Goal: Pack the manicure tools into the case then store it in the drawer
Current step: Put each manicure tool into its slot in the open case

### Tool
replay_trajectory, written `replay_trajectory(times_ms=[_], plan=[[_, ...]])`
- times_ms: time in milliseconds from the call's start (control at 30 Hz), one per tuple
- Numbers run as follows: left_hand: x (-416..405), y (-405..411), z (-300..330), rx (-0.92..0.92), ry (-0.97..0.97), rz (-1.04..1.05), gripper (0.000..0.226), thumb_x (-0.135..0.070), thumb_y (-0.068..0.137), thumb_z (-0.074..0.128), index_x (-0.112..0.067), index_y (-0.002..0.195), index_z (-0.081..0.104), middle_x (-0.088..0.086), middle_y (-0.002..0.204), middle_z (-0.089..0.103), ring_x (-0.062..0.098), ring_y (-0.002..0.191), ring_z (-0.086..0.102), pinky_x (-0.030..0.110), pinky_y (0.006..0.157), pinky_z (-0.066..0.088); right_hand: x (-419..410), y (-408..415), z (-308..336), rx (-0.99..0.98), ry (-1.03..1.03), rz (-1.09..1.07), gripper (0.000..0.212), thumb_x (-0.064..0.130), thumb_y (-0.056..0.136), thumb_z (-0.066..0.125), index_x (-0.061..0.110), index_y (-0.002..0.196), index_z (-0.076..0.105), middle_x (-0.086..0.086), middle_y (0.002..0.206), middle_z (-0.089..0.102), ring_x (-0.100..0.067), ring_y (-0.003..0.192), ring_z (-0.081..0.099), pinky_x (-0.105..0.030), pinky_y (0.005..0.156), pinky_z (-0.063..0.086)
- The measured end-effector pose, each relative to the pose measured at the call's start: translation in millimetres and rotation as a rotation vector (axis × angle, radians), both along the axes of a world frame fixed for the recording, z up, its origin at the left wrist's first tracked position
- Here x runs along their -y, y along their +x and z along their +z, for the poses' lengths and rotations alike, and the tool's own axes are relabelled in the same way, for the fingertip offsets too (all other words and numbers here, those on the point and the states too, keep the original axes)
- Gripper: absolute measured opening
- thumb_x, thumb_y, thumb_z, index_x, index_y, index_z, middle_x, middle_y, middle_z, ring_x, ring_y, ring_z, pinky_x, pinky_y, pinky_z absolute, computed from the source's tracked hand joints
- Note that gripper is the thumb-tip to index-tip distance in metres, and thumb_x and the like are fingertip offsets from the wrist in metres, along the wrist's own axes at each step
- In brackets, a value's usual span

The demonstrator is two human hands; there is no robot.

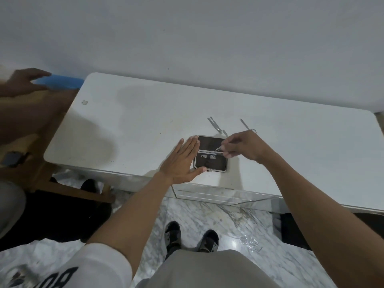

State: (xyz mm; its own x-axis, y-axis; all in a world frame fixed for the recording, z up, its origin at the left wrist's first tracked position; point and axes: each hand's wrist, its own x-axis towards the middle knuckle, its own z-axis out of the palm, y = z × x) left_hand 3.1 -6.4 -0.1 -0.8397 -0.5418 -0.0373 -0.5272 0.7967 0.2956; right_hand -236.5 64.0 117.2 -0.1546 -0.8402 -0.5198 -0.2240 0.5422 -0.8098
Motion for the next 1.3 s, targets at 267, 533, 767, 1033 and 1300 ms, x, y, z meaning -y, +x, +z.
replay_trajectory(times_ms=[267,533,767,1033,1300], plan=[[0.0,0.8,0.3,0.03,-0.003,-0.002,0.098,-0.075,0.093,0.015,-0.004,0.16,0.001,0.01,0.169,-0.006,0.018,0.156,-0.011,0.041,0.127,-0.005,-35.3,22.8,-32.6,-0.299,-0.124,0.021,0.009,0.021,0.077,0.081,0.015,0.083,0.076,-0.002,0.07,0.073,-0.006,0.056,0.064,-0.013,0.06,0.051],[1.1,2.3,-1.4,0.031,-0.01,-0.023,0.096,-0.07,0.095,0.02,-0.003,0.16,0.0,0.011,0.169,-0.007,0.02,0.156,-0.011,0.042,0.127,-0.004,-51.9,32.0,-52.5,-0.609,-0.28,0.21,0.008,0.026,0.083,0.074,0.021,0.089,0.077,0.003,0.085,0.07,-0.01,0.07,0.062,-0.025,0.071,0.05],[1.2,1.8,-1.0,0.047,-0.009,-0.023,0.097,-0.071,0.094,0.018,-0.003,0.16,-0.002,0.011,0.169,-0.009,0.019,0.156,-0.012,0.041,0.127,-0.006,-46.6,36.8,-63.7,-0.709,-0.345,0.281,0.008,0.024,0.086,0.07,0.018,0.088,0.076,-0.002,0.083,0.067,-0.009,0.067,0.051,-0.016,0.063,0.036],[1.1,1.5,-4.0,0.048,-0.022,-0.015,0.096,-0.072,0.095,0.02,-0.004,0.16,-0.001,0.011,0.169,-0.009,0.019,0.156,-0.012,0.043,0.127,-0.003,-39.6,41.4,-68.6,-0.772,-0.45,0.34,0.01,0.014,0.08,0.074,0.013,0.09,0.077,-0.006,0.083,0.068,-0.022,0.068,0.064,-0.027,0.061,0.05],[0.8,1.7,-4.1,0.047,-0.031,-0.017,0.096,-0.071,0.096,0.022,-0.004,0.16,-0.001,0.011,0.169,-0.008,0.019,0.156,-0.012,0.043,0.127,-0.002,-37.4,40.1,-74.4,-0.8,-0.513,0.365,0.01,0.011,0.078,0.075,0.013,0.088,0.078,-0.007,0.081,0.067,-0.024,0.064,0.064,-0.026,0.058,0.049]])
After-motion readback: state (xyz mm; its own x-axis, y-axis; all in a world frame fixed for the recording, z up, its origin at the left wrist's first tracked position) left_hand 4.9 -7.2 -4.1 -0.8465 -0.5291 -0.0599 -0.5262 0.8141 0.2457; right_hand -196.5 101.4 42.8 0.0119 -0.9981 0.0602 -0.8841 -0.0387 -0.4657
